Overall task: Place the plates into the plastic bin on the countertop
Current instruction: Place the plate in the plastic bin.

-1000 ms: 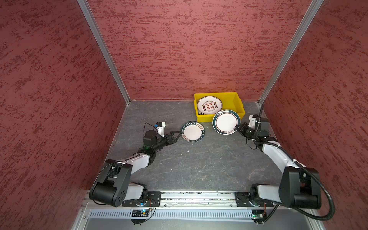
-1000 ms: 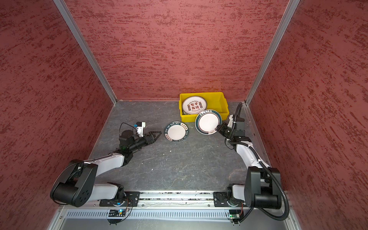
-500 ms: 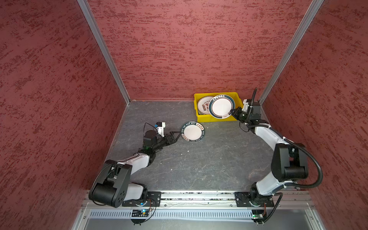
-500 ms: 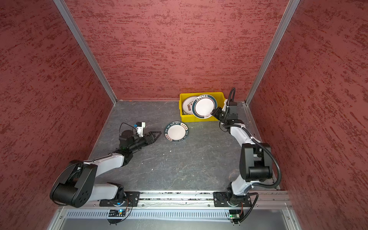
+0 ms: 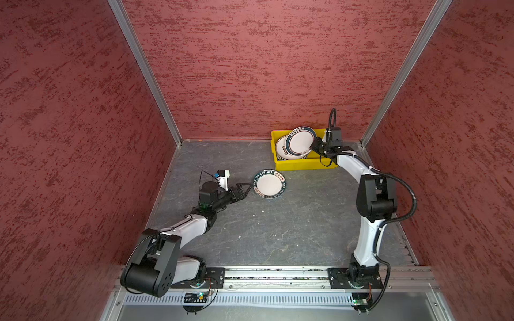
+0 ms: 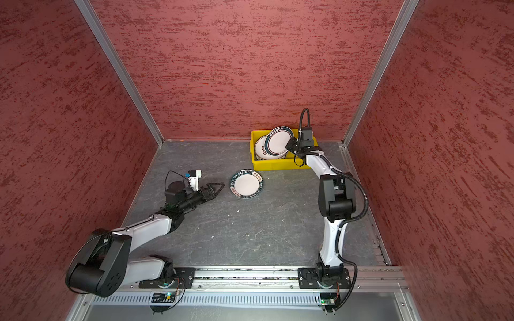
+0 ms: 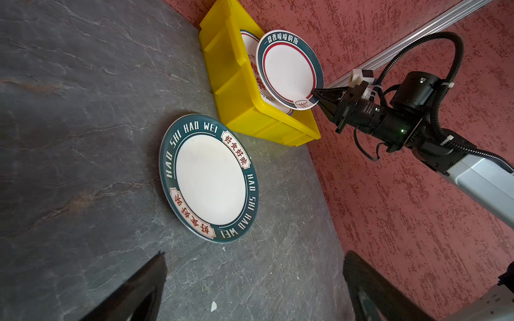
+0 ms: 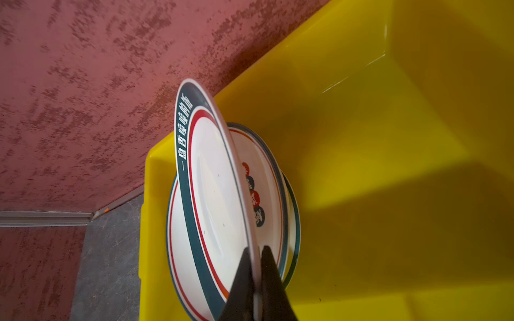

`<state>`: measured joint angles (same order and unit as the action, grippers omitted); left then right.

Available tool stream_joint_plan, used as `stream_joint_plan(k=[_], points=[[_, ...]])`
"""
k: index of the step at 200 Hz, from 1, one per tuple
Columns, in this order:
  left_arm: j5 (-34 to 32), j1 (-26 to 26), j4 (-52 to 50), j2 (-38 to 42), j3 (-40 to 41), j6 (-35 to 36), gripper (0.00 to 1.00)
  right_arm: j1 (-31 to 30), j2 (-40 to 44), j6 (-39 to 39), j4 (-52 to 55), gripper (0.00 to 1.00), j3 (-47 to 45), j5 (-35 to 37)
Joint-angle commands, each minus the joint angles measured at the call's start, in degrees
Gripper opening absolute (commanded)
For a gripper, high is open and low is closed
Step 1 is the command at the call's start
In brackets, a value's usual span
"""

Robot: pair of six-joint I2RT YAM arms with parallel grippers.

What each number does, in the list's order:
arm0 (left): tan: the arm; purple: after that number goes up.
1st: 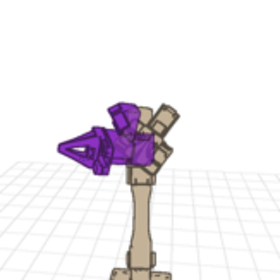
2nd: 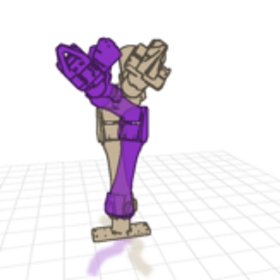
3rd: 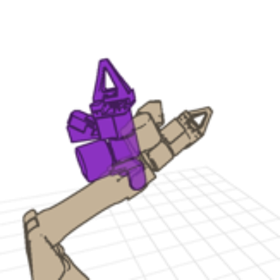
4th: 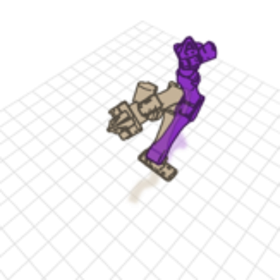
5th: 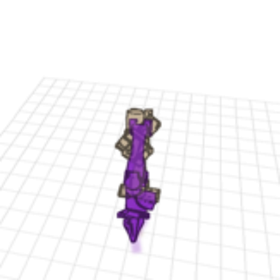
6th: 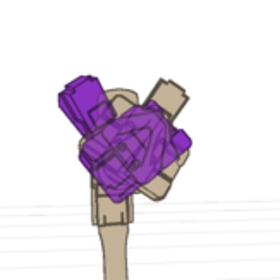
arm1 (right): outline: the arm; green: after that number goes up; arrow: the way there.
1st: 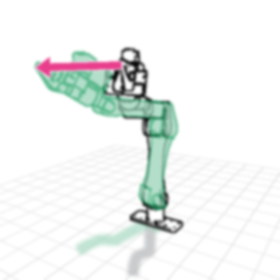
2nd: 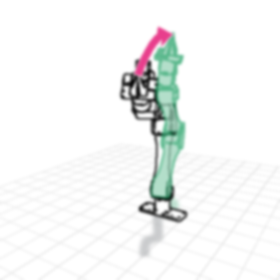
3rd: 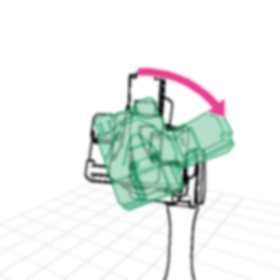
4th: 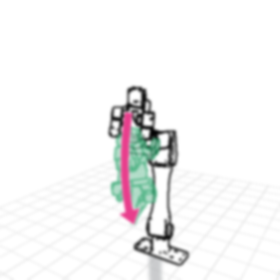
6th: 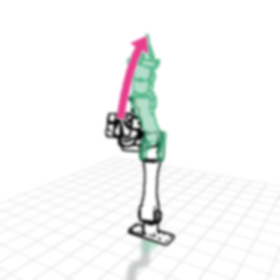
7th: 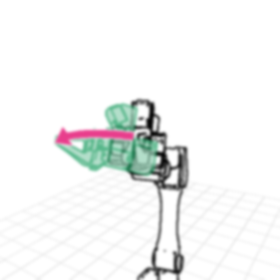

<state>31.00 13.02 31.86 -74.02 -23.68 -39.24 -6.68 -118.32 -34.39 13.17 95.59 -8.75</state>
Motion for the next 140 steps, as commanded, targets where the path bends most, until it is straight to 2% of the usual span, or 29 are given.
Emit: stream_joint_plan(k=[1, 34, 47, 57, 64, 80, 110, 140], points=[[-0.6, -0.5, -0.6, 0.9, -1.2, 0.7, 0.99, -1.1, -2.1, 0.9, 3.0, 0.0, 5.1, 2.1], [-0.4, -0.4, -0.5, 0.3, -1.4, 0.5, 0.99, -2.4, -5.5, 2.2, 7.4, 0.01, 10.9, 2.7], [-0.7, -0.5, -1.0, 0.2, -1.5, 0.5, 1.0, -2.7, -5.9, 2.3, 8.0, 0.31, 11.8, 2.9], [-1.2, -0.5, -1.9, 0.1, -1.7, 0.4, 0.99, -2.7, -6.0, 2.3, 8.8, 0.49, 12.6, 2.9], [-1.6, -0.6, -2.6, 0.2, -1.8, 0.5, 0.99, -2.7, -6.0, 2.7, 9.8, 0.57, 13.3, 3.6], [-2.6, -0.8, -4.0, 0.3, -2.1, 0.5, 0.99, -2.7, -5.1, 3.7, 10.7, 0.66, 13.5, 4.8], [-4.8, -1.0, -8.4, -0.1, -2.7, 0.6, 0.99, -2.7, -2.1, 4.7, 10.9, 0.7, 11.9, 4.0], [-5.6, -1.6, -10.5, -1.8, -3.6, 0.5, 0.99, -2.7, 5.6, 4.1, 5.6, 0.71, 2.7, 2.4]])
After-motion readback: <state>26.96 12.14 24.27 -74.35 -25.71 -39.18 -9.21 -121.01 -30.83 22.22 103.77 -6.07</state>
